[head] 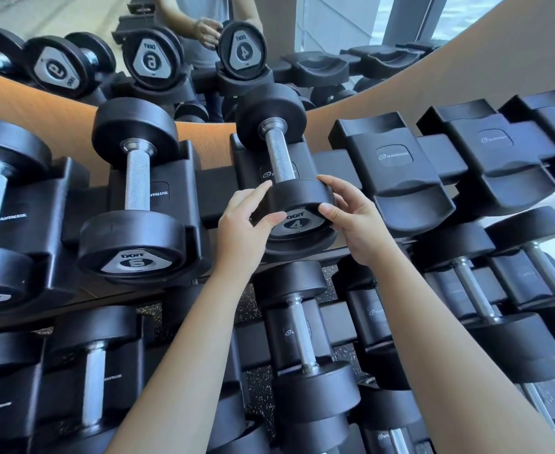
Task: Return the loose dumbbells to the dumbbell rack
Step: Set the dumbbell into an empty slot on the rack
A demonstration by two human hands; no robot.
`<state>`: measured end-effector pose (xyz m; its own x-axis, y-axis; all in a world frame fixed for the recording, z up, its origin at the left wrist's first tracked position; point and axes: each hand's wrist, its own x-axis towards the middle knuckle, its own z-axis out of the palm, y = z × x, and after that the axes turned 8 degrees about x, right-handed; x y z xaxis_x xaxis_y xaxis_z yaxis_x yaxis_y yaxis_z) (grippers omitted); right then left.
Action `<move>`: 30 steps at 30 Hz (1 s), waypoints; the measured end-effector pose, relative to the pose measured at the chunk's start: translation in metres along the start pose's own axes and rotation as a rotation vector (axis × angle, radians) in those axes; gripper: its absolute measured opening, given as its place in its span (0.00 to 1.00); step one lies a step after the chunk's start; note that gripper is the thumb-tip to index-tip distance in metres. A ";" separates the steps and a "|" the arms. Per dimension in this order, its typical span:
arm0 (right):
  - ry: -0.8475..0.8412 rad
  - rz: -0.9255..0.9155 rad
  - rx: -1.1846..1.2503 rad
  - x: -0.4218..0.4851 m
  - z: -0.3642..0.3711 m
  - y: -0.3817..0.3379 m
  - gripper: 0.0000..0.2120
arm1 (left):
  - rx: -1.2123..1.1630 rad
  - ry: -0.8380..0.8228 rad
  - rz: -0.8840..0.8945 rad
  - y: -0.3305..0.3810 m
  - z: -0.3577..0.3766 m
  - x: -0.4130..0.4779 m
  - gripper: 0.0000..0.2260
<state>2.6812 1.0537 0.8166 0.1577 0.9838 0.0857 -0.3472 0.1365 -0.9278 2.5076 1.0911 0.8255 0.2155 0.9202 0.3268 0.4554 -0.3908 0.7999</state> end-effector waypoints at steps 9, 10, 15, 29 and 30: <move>0.045 -0.011 0.118 -0.003 -0.001 0.010 0.19 | 0.093 -0.046 0.030 0.007 -0.002 0.005 0.22; 0.046 -0.009 0.124 -0.004 0.000 0.009 0.19 | 0.102 -0.046 0.034 0.008 -0.002 0.005 0.22; 0.053 0.005 0.118 -0.006 0.000 0.009 0.19 | 0.135 -0.058 0.026 0.007 -0.002 0.005 0.22; 0.202 -0.165 -0.651 -0.042 0.012 0.005 0.21 | 0.265 -0.110 0.068 -0.012 -0.025 -0.037 0.21; 0.237 -0.164 -0.714 -0.048 0.016 0.006 0.22 | 0.294 -0.122 0.074 -0.013 -0.028 -0.042 0.21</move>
<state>2.6569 1.0089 0.8129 0.3774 0.8951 0.2372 0.3660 0.0911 -0.9262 2.4679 1.0583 0.8152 0.3513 0.8864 0.3015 0.6610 -0.4629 0.5906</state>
